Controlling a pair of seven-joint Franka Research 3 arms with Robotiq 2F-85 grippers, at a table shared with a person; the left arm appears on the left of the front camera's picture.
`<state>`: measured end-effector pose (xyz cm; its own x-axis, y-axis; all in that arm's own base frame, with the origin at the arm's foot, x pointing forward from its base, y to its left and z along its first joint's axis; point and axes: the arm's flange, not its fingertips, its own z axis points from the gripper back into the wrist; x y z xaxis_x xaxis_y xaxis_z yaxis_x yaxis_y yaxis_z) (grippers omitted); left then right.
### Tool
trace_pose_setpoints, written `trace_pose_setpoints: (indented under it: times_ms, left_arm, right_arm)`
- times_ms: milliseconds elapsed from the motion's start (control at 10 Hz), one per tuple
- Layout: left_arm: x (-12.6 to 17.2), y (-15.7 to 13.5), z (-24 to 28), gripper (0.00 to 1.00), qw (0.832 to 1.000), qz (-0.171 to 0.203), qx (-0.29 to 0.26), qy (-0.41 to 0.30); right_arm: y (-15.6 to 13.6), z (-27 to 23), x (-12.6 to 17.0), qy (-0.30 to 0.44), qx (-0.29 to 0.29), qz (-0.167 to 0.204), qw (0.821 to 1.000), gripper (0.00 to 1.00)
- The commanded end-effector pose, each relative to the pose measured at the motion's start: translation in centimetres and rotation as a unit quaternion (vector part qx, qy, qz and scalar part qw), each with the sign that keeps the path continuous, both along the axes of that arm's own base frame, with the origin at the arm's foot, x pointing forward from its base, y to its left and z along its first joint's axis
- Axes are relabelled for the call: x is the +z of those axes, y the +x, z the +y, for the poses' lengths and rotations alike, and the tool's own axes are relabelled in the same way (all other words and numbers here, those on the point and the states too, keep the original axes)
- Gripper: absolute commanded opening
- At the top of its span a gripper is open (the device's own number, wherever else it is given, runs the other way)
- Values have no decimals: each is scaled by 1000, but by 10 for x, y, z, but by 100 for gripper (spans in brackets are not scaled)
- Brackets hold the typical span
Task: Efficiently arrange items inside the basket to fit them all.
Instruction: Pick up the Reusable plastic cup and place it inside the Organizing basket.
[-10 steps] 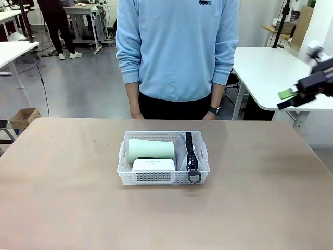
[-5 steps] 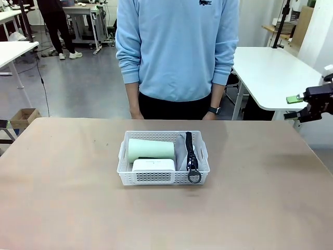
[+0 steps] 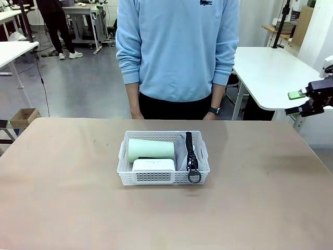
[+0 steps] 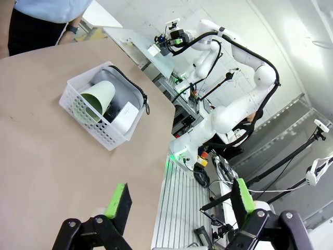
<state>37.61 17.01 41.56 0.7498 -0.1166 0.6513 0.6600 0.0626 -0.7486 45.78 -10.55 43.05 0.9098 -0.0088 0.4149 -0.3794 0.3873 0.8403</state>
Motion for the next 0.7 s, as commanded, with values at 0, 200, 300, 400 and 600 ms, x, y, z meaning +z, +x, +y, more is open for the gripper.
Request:
trace_pose_setpoints:
  times_ms: [0, 200, 300, 400, 600]
  left_arm:
    - [1, -1, -2, 100, 1000, -3, 1, 1]
    - [1, -1, -2, 100, 1000, -3, 1, 1]
    - [1, -1, -2, 100, 1000, -3, 1, 1]
    - [1, -1, -2, 100, 1000, -3, 1, 1]
    - [1, -1, -2, 100, 1000, -3, 1, 1]
  right_arm:
    - [-1, -3, 0, -1, 6, -6, 1000, 100]
    - [-1, -3, 0, -1, 6, -6, 1000, 100]
    - [-1, -3, 0, -1, 6, -6, 1000, 100]
    - [-1, -3, 0, -1, 6, -6, 1000, 100]
    - [-1, -3, 0, -1, 6, -6, 1000, 100]
